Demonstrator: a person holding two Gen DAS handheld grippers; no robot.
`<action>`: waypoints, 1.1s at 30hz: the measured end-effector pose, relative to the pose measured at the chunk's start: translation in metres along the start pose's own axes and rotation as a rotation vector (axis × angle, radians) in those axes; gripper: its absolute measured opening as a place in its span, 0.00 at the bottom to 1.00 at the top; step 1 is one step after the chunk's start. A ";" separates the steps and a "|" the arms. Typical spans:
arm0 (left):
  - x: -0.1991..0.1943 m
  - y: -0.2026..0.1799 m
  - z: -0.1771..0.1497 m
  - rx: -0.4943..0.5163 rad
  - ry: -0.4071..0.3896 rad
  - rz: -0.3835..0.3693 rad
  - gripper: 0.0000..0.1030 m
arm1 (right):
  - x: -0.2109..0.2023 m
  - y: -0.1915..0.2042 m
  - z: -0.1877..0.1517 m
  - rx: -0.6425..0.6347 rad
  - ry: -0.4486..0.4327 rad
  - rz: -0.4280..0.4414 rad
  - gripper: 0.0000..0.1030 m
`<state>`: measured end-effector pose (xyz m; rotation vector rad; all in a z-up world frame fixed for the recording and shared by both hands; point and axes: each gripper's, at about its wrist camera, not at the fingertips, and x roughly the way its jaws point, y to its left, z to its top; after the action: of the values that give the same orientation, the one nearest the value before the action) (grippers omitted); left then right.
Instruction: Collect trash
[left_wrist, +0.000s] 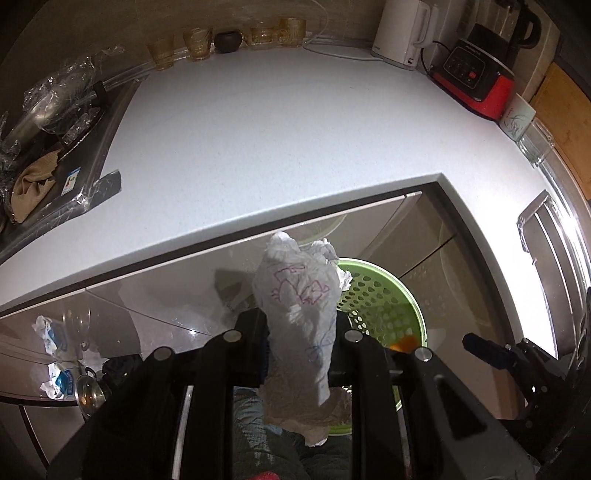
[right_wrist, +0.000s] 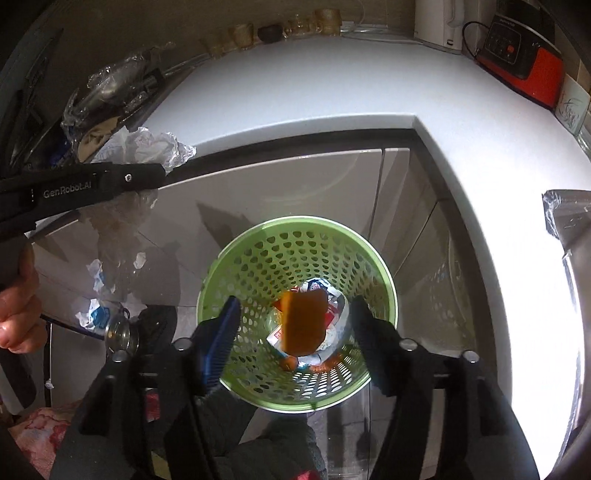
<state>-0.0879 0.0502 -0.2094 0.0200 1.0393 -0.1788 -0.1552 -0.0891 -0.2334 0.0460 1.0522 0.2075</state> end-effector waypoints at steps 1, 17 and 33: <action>0.001 -0.002 -0.002 0.002 0.007 -0.001 0.19 | 0.000 -0.001 -0.001 0.004 0.003 0.001 0.70; 0.050 -0.042 -0.036 0.138 0.211 -0.051 0.82 | -0.058 -0.052 0.015 0.115 -0.133 -0.077 0.95; -0.012 -0.038 0.035 0.109 -0.035 0.014 0.89 | -0.077 -0.065 0.045 0.169 -0.209 -0.096 0.98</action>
<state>-0.0695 0.0112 -0.1792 0.1224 0.9937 -0.2227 -0.1431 -0.1648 -0.1536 0.1663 0.8596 0.0248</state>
